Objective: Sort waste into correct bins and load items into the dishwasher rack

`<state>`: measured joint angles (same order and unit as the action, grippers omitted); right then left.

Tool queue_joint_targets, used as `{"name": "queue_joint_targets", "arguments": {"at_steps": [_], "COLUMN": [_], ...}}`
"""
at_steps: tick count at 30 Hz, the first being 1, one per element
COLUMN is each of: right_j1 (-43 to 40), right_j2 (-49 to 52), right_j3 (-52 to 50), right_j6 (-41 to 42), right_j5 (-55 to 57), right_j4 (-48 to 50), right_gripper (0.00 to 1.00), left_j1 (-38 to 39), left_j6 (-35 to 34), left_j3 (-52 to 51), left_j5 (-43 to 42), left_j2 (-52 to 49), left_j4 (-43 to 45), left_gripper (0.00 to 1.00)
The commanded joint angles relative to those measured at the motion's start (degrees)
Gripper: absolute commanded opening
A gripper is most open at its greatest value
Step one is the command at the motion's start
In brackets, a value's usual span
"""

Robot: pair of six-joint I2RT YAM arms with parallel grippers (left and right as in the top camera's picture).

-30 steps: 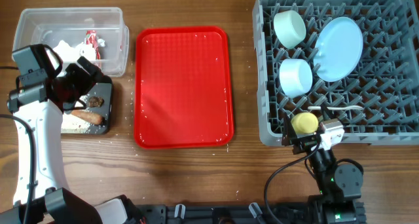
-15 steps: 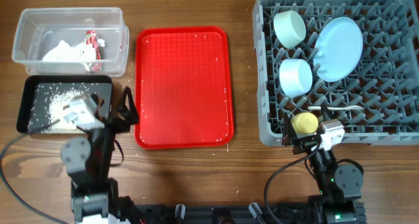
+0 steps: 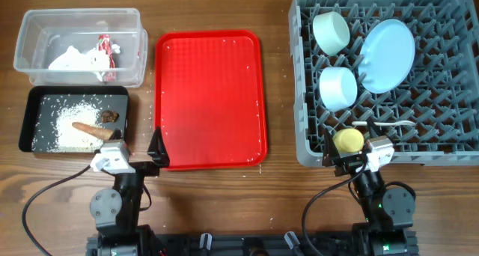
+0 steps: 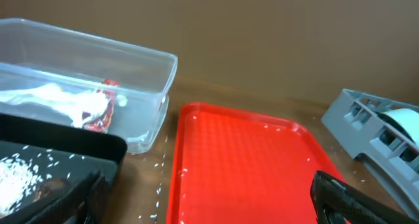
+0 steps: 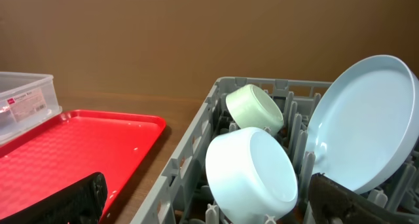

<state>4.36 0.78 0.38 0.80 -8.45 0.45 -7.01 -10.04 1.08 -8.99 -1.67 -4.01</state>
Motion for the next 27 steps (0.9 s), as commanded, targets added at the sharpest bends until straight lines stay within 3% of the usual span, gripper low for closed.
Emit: {"name": "queue_joint_targets", "arguments": {"at_steps": [1, 6, 27], "right_j1": [0.3, 0.3, 0.3], "right_j2": [-0.5, -0.5, -0.5], "right_j3": [-0.1, -0.1, -0.1], "right_j6": [0.7, 0.7, 0.7], "right_j5": [0.9, 0.9, 1.0], "right_j4": [0.2, 0.2, 0.2], "right_gripper": [1.0, 1.0, 1.0], "left_j1": [1.6, 4.6, 4.6], "left_j6": [1.3, 1.3, 1.3], "left_j3": [-0.5, -0.5, -0.5], "left_j5": [2.5, 2.4, 2.4], "left_j2": [1.4, 1.5, 1.5], "left_j4": [-0.3, -0.3, -0.3], "left_gripper": [1.0, 1.0, 1.0]}}
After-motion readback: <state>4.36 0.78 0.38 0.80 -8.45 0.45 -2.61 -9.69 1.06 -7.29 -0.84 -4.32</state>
